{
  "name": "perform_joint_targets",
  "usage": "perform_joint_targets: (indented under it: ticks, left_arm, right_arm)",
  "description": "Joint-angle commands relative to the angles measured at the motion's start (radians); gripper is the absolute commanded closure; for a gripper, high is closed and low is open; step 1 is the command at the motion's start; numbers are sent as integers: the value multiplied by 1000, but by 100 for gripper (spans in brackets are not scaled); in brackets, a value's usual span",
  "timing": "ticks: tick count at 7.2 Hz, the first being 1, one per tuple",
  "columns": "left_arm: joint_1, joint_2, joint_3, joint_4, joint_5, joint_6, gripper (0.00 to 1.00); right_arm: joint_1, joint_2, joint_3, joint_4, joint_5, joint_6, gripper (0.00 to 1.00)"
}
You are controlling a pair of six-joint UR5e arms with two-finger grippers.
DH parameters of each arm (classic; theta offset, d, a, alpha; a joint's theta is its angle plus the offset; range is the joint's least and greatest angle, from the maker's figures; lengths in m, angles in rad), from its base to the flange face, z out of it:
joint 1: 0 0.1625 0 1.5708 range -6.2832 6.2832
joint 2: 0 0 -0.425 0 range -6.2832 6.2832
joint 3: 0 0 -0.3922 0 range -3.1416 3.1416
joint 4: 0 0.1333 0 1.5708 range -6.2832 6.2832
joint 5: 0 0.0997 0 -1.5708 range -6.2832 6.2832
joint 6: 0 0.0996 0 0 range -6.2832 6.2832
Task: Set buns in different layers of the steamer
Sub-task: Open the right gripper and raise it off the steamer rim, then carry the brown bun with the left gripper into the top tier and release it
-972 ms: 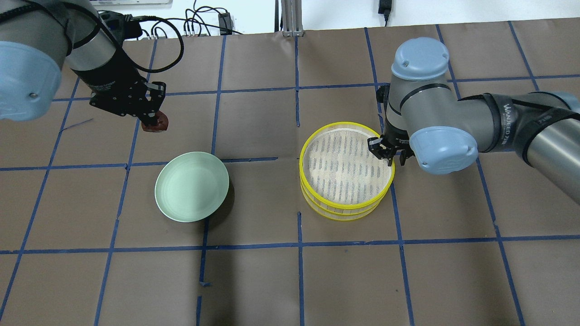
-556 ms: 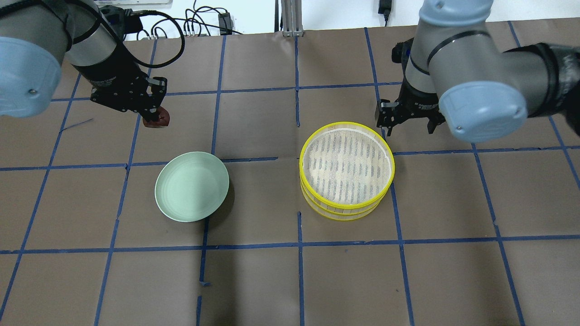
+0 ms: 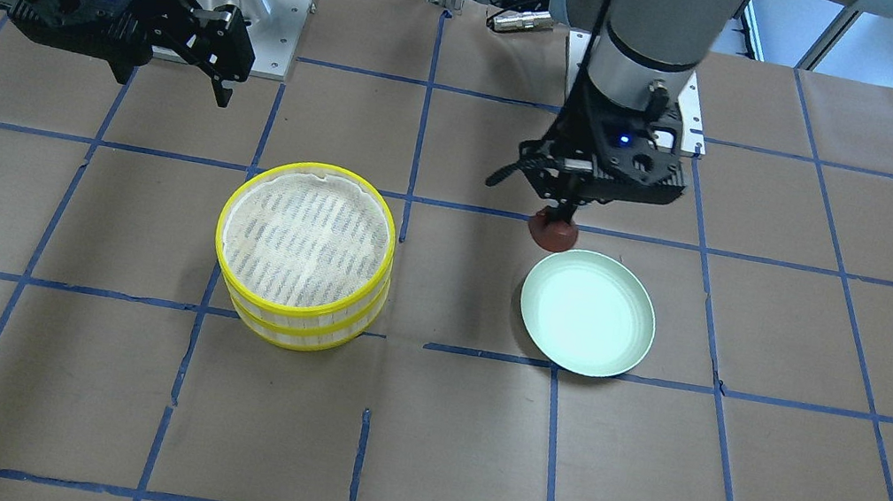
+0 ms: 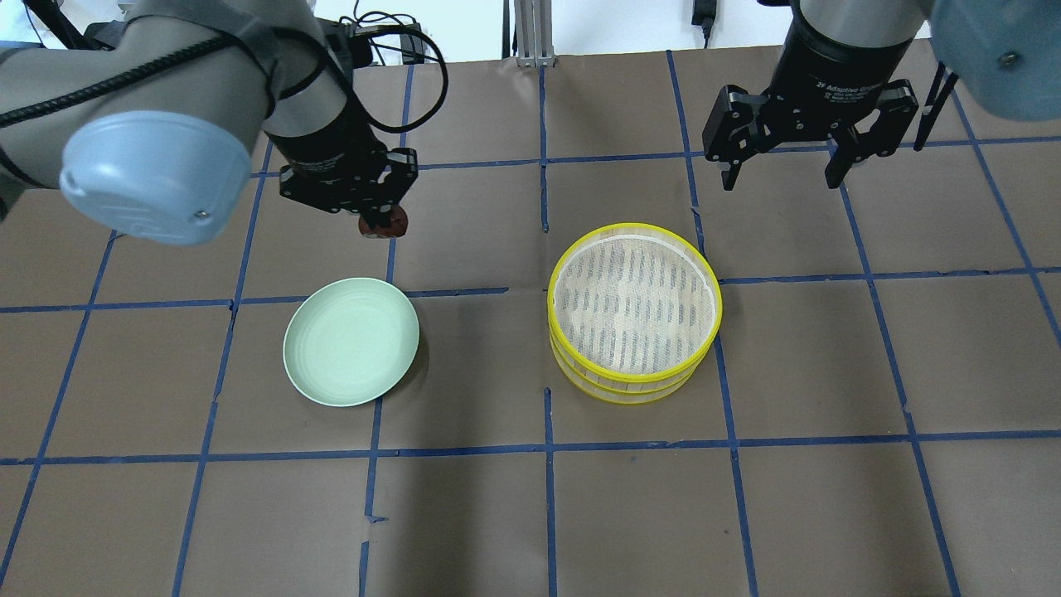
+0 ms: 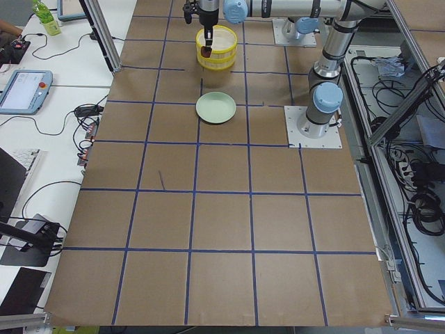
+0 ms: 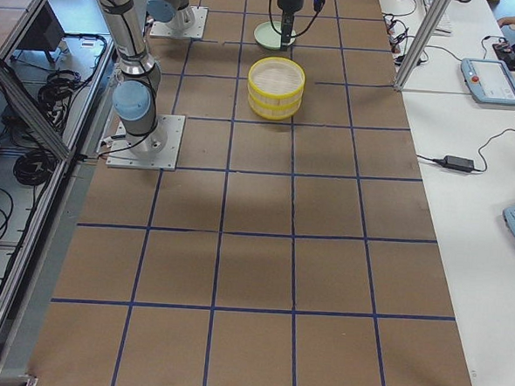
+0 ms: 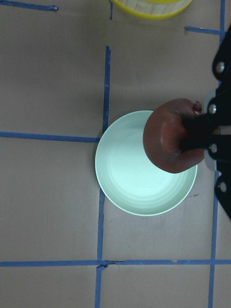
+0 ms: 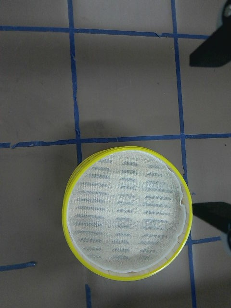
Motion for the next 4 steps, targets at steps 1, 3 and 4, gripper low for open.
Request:
perform_joint_targets:
  ticks: [1,3,4]
  left_arm:
    - [-182,-86,-4,147,-3,-237,98]
    - [-303,-225,1,325,1,-447,98]
    - [-328,-273,1,382,-2,-518,98]
  right_arm:
    - [-8,-3,10,-71,-6,10,0]
    - [-8,-3,21,-65,-1,15,0]
    - [-8,-3,22,-67,3,12,0]
